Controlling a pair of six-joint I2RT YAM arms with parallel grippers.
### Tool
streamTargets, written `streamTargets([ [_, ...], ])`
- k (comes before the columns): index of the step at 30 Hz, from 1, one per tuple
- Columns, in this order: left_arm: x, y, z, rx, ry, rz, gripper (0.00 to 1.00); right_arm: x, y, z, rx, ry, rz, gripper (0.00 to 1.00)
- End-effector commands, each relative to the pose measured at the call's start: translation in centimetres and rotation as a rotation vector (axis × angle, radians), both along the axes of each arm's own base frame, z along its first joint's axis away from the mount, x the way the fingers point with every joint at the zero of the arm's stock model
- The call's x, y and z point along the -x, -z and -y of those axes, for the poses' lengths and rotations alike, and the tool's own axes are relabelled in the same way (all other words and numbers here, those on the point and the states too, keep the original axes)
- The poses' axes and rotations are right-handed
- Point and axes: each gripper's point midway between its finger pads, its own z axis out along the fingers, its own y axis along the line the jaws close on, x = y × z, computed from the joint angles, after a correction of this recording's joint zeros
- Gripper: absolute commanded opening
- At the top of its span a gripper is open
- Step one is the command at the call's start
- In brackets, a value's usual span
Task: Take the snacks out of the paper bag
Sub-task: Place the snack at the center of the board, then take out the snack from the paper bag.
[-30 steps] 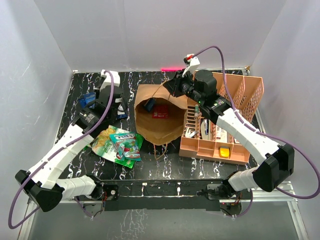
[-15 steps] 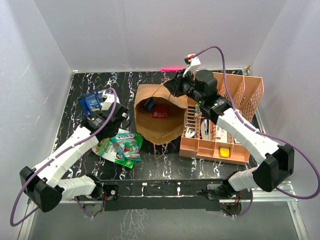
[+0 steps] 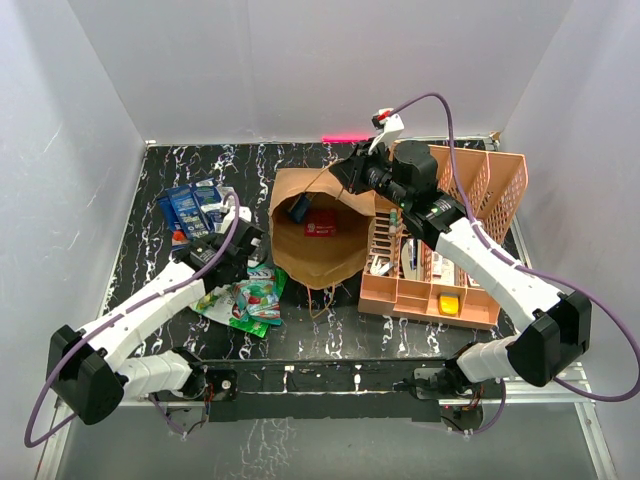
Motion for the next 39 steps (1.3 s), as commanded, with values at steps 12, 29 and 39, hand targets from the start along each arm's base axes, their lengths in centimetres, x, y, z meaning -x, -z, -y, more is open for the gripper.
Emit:
streamTargets([
  [12,0.3,0.5,2.4,0.175,-0.004,0.011,0.43,0.4,-3.7,0.7,-0.051,0.002,0.095,0.08],
  [29,5.5,-18.8,15.9,0.993,0.82,0.423,0.67,1.5,-3.1,-1.0,-0.038,-0.124,0.101,0.08],
  [39,7.0,-11.4,21.8,0.428,1.071,0.42,0.64,2.0,-4.3,-0.8,-0.062,-0.125,0.106,0.08],
])
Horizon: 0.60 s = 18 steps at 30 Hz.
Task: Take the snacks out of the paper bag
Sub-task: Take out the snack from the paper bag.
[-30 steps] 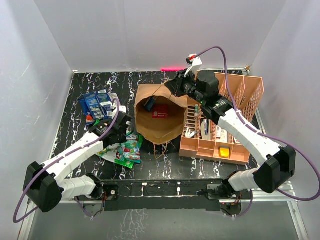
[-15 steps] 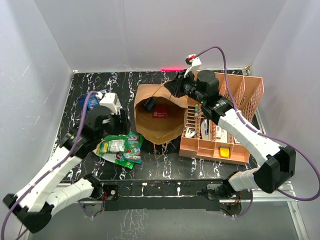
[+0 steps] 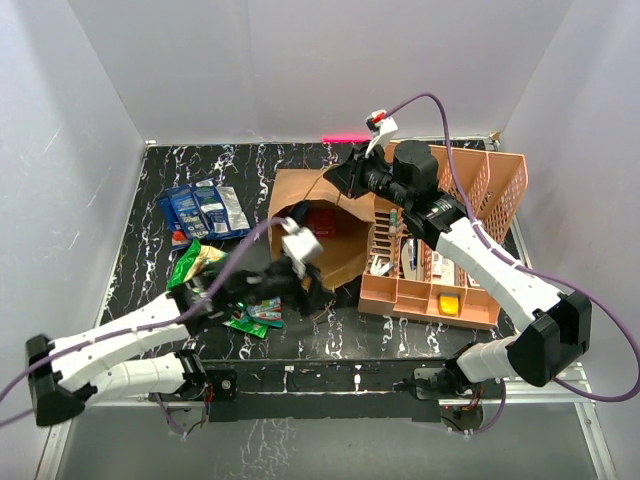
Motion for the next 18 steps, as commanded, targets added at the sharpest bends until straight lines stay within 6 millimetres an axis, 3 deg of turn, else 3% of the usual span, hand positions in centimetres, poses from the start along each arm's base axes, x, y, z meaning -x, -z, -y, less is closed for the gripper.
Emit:
streamTargets([
  [1,-1.3,1.6,1.2,-0.247,-0.073,0.29,0.64,0.5,-4.4,0.5,-0.072,0.006,0.099,0.08],
  [6,-5.7,4.0,0.1,-0.342,-0.316,0.434,0.62,0.8,-4.9,0.5,-0.094,0.002,0.091,0.08],
  [10,-8.4,6.4,0.0,-0.481,-0.38,0.556,0.55,1.1,-5.2,0.3,-0.106,-0.014,0.082,0.08],
  [14,-11.9,8.3,-0.2,-0.535,-0.416,0.548,0.43,1.4,-5.7,0.4,-0.118,-0.022,0.084,0.08],
  [18,-15.1,10.6,0.0,-0.587,-0.427,0.544,0.4,1.7,-6.2,0.4,-0.131,-0.023,0.088,0.08],
])
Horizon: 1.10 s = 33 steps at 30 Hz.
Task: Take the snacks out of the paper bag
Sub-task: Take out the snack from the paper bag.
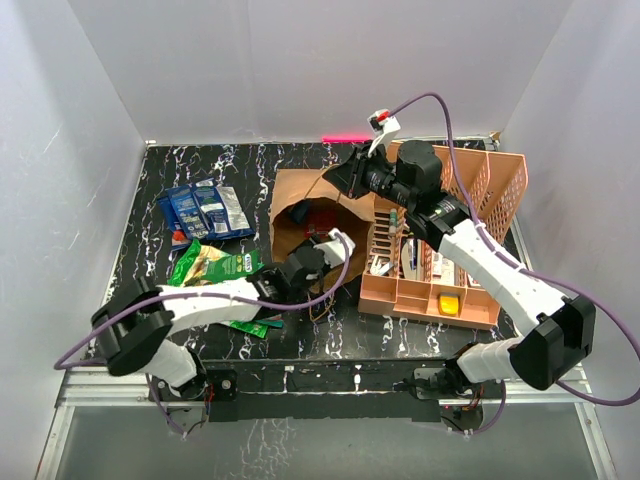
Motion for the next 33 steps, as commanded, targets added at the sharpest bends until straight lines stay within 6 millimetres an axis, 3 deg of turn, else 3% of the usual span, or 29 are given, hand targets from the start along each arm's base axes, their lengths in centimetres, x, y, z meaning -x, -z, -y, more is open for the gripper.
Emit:
streamTargets([
  [1,-4.4,-1.2,0.3,0.01,-0.055,0.106,0.4,0.9,-5.5,0.6,-0.092,-0.002,0.113,0.08],
  [5,-8.1,1.3,-0.9,-0.07,-0.132,0.146,0.42,1.2,-6.0,0.2,-0.107,-0.027,0.105,0.07],
  [12,-14.1,1.1,0.5,-0.041,-0.227,0.197,0.53,1.4,-6.2,-0.1,-0.12,-0.044,0.094,0.08],
  [15,-15.7,1.2,0.8,-0.032,-0.272,0.23,0.6,1.3,-6.4,0.0,-0.121,-0.04,0.096,0.08],
  [19,-17.5,2.8,-0.7,-0.059,-0.38,0.256,0.67,1.4,-6.7,0.0,-0.12,-0.039,0.1,0.08],
  [23,-18.8,2.8,-1.8,-0.047,-0.451,0.27,0.73,1.5,-6.6,0.2,-0.113,-0.031,0.101,0.07],
  [30,-21.4,4.3,-4.3,-0.064,-0.523,0.276,0.73,1.5,-6.5,0.4,-0.101,-0.027,0.101,0.08],
  [33,-22.3,5.3,-5.4,-0.077,-0.542,0.255,0.67,1.5,-6.5,0.5,-0.097,-0.022,0.101,0.07],
])
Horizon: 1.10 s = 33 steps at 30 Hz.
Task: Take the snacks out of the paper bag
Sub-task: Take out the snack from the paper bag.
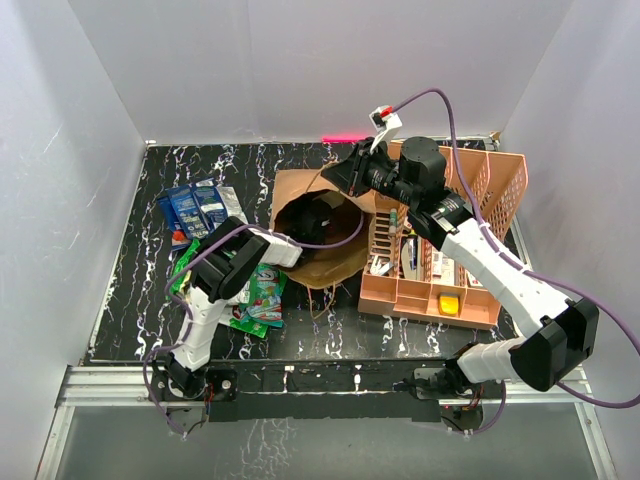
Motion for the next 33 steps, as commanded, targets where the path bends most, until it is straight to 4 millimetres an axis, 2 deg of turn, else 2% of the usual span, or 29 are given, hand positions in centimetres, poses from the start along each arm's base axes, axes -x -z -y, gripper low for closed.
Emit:
streamTargets([
  [1,-2.0,-1.1,-1.5,0.041,-0.058,0.045,0.6,0.5,-4.8,0.7,-0.051,0.014,0.112,0.07],
  [5,-2.0,-1.3,-1.3,0.041,-0.026,0.034,0.31,0.4,-4.8,0.8,-0.047,0.023,0.114,0.08],
  [8,-1.2,-1.8,-1.2,0.077,0.001,0.013,0.19,0.0,-4.5,0.8,-0.038,0.033,0.114,0.08],
  [10,-0.4,-2.4,-1.2,0.117,0.021,0.0,0.15,-0.4,-4.2,0.9,-0.031,0.047,0.114,0.08],
  [14,1.5,-3.7,-0.6,0.206,0.073,-0.039,0.08,-1.1,-4.0,0.9,-0.025,0.064,0.117,0.07],
  [18,3.8,-5.6,1.3,0.298,0.201,-0.11,0.02,-1.5,-3.9,0.7,-0.026,0.068,0.119,0.08],
  [21,6.1,-7.0,2.7,0.385,0.294,-0.174,0.02,-1.9,-3.7,0.7,-0.024,0.076,0.115,0.07],
  [27,12.0,-9.7,4.3,0.52,0.49,-0.315,0.0,-2.4,-3.2,0.7,-0.013,0.092,0.113,0.08],
  [33,19.3,-14.7,4.5,0.607,0.738,-0.407,0.0,-2.8,-2.7,0.8,-0.007,0.111,0.105,0.08],
])
